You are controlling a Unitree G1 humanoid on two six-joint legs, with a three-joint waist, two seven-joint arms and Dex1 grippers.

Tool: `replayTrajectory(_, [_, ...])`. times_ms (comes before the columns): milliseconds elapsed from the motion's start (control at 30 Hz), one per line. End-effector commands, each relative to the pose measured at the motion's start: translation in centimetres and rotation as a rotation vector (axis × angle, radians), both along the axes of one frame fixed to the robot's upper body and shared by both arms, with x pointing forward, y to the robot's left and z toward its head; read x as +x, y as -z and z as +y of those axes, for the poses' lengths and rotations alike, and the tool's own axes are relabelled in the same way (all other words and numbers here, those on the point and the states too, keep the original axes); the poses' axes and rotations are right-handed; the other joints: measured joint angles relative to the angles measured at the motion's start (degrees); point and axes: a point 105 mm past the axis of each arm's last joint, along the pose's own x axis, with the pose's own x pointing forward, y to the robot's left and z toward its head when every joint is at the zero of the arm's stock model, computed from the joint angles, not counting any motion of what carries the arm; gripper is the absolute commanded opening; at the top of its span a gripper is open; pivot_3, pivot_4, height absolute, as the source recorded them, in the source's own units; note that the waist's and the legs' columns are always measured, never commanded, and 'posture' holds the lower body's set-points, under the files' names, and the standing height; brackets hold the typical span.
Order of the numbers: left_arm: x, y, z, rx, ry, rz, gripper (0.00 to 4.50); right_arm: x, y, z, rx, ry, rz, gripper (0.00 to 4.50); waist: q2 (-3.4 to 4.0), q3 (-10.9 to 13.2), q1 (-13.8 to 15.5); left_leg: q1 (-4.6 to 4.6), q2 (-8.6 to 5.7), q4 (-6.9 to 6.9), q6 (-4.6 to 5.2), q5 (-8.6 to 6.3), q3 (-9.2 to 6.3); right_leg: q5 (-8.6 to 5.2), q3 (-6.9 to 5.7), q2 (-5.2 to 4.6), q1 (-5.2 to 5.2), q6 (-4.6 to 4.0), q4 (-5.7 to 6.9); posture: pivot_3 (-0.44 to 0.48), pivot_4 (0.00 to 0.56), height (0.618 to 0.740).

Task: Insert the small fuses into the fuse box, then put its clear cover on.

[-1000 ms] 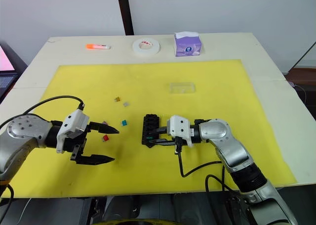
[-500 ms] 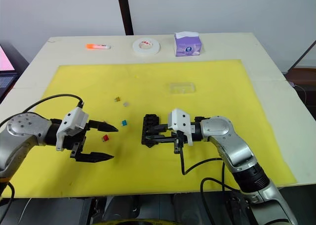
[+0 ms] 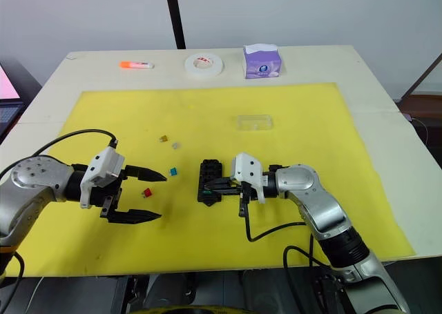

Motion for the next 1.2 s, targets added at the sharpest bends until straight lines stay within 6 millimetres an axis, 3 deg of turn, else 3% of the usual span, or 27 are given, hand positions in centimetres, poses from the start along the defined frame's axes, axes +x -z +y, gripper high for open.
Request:
replayTrajectory(33, [-0.2, -0.5, -0.3, 0.004, 0.018, -0.026, 4.44, -0.4, 1.4, 0.0, -0.035, -0.008, 0.011, 0.04, 0.0, 0.0, 0.0, 0.0, 0.0, 0.0, 0.0, 0.0, 0.0, 0.0, 0.0, 0.0, 0.0, 0.0, 0.0, 0.0, 0.15, 0.74])
replayTrajectory(400, [0.0, -0.6, -0.2, 0.006, 0.013, -0.029, 4.44, -0.1, 2.4, -0.4, -0.05, 0.012, 0.007, 0.04, -0.02, 0.0, 0.0, 0.02, 0.01, 0.0, 0.0, 0.0, 0.0, 0.0, 0.0, 0.01, 0.03, 0.0, 0.01, 0.0, 0.15, 0.74])
replayTrajectory(800, [0.1, -0.4, 0.1, 0.013, 0.005, -0.022, 4.44, 0.1, -1.5, 0.2, 0.076, 0.009, -0.034, 0.04, -0.02, 0.0, 0.0, 0.02, 0.01, 0.0, 0.0, 0.0, 0.0, 0.01, 0.0, 0.01, 0.03, -0.01, 0.01, 0.0, 0.15, 0.74])
replayTrajectory(1200, [0.0, -0.1, 0.3, 0.025, 0.008, -0.014, 4.44, -1.0, -0.8, 0.6, 0.054, -0.023, 0.006, 0.04, -0.02, 0.0, 0.0, 0.02, 0.0, 0.0, 0.0, 0.0, 0.0, 0.0, 0.0, 0.01, 0.03, 0.0, 0.01, 0.0, 0.15, 0.74])
